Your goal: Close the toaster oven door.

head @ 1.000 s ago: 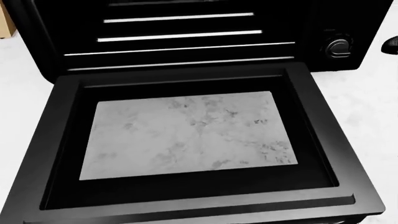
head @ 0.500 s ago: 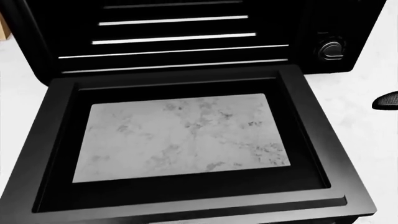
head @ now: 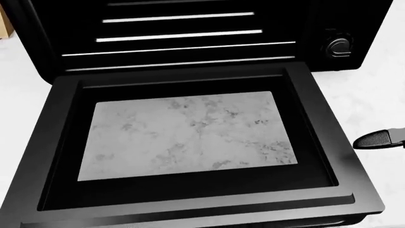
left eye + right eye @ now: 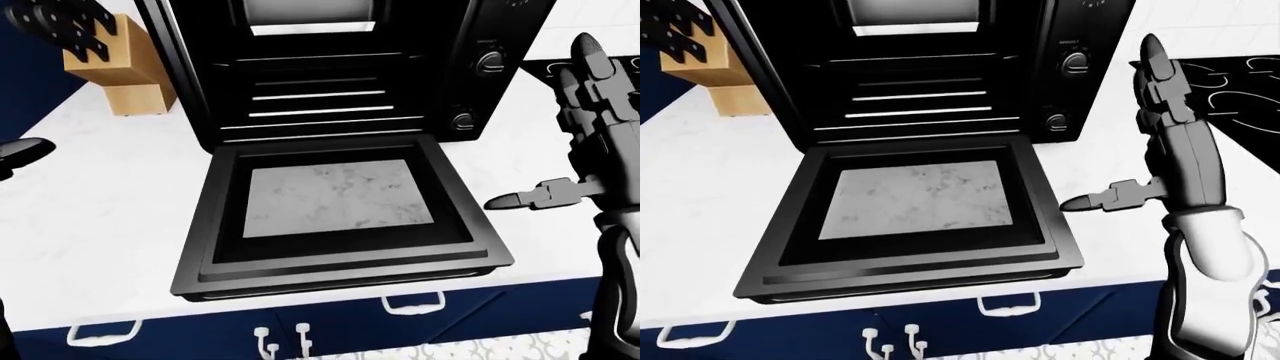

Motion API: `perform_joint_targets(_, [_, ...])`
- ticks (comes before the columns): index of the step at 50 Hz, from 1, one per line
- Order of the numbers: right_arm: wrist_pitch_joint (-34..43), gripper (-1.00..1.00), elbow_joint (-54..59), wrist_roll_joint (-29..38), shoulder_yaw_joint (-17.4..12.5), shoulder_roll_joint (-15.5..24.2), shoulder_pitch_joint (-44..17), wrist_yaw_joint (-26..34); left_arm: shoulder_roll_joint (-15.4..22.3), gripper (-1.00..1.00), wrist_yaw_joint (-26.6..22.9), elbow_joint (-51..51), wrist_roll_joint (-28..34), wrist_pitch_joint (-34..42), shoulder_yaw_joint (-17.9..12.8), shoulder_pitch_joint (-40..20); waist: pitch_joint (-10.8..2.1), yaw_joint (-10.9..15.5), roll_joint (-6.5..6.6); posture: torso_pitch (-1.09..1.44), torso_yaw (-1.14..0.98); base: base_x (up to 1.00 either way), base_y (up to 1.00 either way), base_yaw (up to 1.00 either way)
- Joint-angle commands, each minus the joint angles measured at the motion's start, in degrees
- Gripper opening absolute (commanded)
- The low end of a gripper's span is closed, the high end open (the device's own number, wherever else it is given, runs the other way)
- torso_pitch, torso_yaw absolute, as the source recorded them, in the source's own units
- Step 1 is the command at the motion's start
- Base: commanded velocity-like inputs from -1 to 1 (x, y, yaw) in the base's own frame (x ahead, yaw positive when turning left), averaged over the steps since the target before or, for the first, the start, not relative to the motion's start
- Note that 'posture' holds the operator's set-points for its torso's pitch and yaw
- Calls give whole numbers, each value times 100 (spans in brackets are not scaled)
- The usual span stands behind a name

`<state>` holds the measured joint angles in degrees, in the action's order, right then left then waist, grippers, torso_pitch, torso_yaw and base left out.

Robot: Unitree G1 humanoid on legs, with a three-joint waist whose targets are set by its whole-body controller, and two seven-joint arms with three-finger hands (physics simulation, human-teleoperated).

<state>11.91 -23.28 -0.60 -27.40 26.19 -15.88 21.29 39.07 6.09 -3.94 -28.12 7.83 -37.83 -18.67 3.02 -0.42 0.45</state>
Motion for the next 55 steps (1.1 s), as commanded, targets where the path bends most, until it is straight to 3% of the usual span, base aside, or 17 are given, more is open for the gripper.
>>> perform_joint_targets(1, [-236,100,-132,27,-61,63,-86,-20,149,100,-16,-185,-1,-141,-92,-117,-112,-1,21,0,0,0,0,0])
perform_joint_targets(11, [-469,100,-27,159,-68,21,-15,68,155,100,-4,-219,-26,-111,-109,-111,-120,-5,25,0,0,0,0,0])
perform_joint_targets(28, [-1010,100,682,275,-280,367,-125,-31,173,100,5,-216,-42,-107,-115,-120,-115,-9,16,0,0,0,0,0])
perform_joint_targets(35, [-1555,100,1192,473,-244,427,-89,-126,178,100,11,-238,-60,-79,-118,-122,-115,-14,8,0,0,0,0,0])
perform_joint_targets(55, [-1849,100,1440,565,-215,390,-2,-130,175,100,11,-262,-56,-65,-126,-115,-114,-13,7,0,0,0,0,0])
